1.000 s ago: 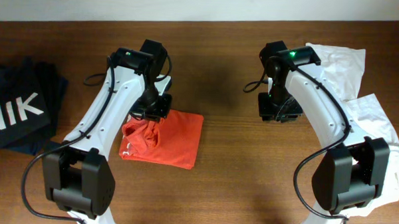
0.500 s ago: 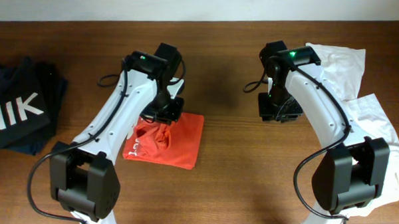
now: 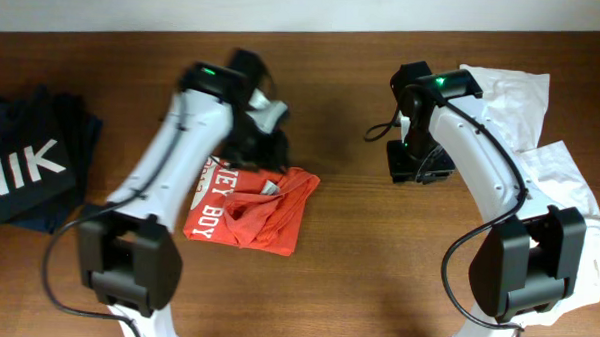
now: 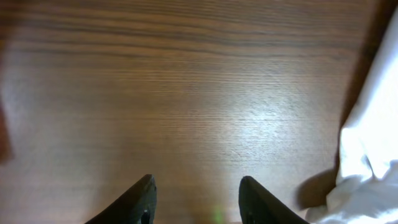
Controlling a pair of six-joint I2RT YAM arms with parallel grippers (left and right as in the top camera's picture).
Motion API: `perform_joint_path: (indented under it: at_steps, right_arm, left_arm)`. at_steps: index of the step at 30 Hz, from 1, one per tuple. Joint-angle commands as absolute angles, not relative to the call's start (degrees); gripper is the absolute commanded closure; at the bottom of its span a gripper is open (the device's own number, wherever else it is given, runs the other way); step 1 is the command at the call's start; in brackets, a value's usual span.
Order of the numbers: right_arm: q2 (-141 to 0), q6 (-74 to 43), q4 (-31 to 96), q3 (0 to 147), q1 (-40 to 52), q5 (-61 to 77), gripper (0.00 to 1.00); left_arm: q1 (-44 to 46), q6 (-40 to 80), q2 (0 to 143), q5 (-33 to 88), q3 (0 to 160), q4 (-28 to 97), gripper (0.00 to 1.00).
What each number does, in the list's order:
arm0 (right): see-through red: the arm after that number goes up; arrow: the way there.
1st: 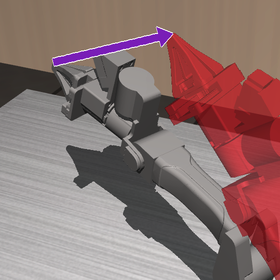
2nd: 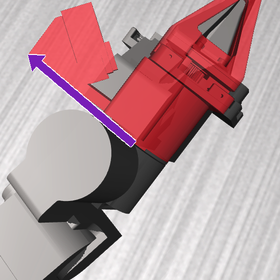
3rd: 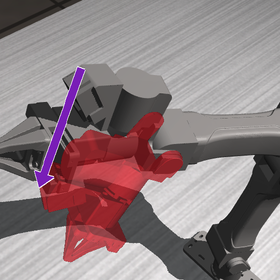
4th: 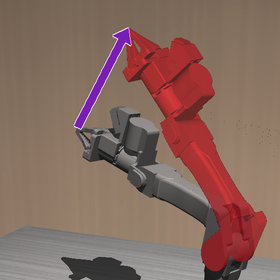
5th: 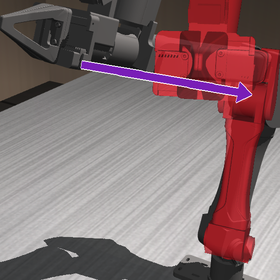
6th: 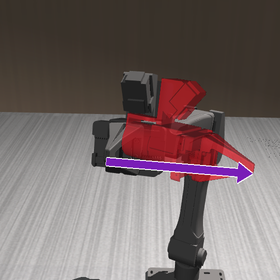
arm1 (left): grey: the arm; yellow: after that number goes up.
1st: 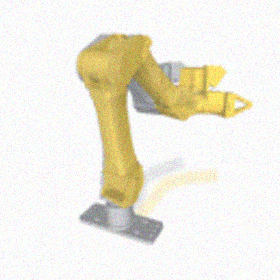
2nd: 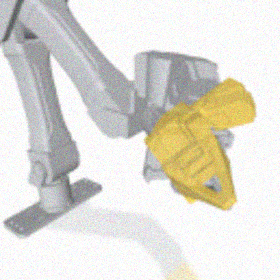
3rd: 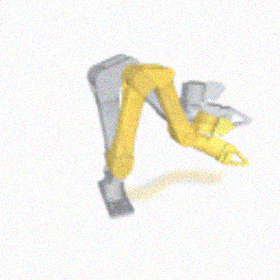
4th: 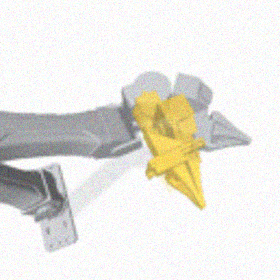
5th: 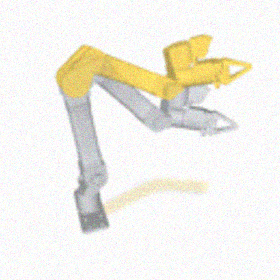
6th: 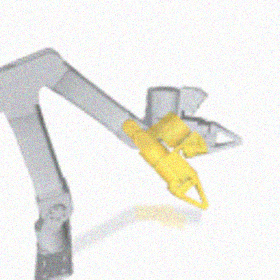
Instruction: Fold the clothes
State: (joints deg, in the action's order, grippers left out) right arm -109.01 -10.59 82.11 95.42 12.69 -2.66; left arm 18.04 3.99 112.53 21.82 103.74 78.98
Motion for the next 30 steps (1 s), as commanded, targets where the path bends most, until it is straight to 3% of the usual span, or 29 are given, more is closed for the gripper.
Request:
perform_joint_path:
  at_steps: [1, 4, 6, 9, 16, 24, 30]
  right_arm:
    - [-108.47, 0.64, 80.25, 95.92, 12.80, 12.80, 0.53]
    - [-108.47, 5.63, 75.35, 95.92, 14.98, 32.99, 0.53]
    - [-108.47, 5.58, 71.75, 95.92, 18.00, 35.27, 0.51]
    - [-109.40, 5.58, 64.82, 95.92, 25.17, 34.00, 0.46]
    - [-113.93, 5.63, 55.68, 95.90, 37.67, 33.61, 0.45]
    - [-117.84, 6.00, 51.03, 95.90, 45.30, 30.63, 0.44]
    - [-119.28, 2.50, 45.76, 95.81, 48.38, 20.05, 0.46]
  left_arm:
    - [9.04, 2.81, 112.49, 17.52, 107.96, 78.83, 0.43]
    - [2.13, 4.32, 113.30, 17.50, 107.79, 75.81, 0.43]
    - [-0.21, 4.29, 114.34, 17.52, 107.66, 75.53, 0.43]
    - [-2.09, 4.29, 117.14, 15.57, 107.59, 77.08, 0.42]
    - [-3.16, 4.29, 122.04, 12.60, 106.74, 78.56, 0.42]
    - [-3.16, 4.29, 122.15, 12.60, 106.63, 78.30, 0.41]
    - [-3.16, 4.29, 122.15, 12.60, 106.63, 78.50, 0.40]
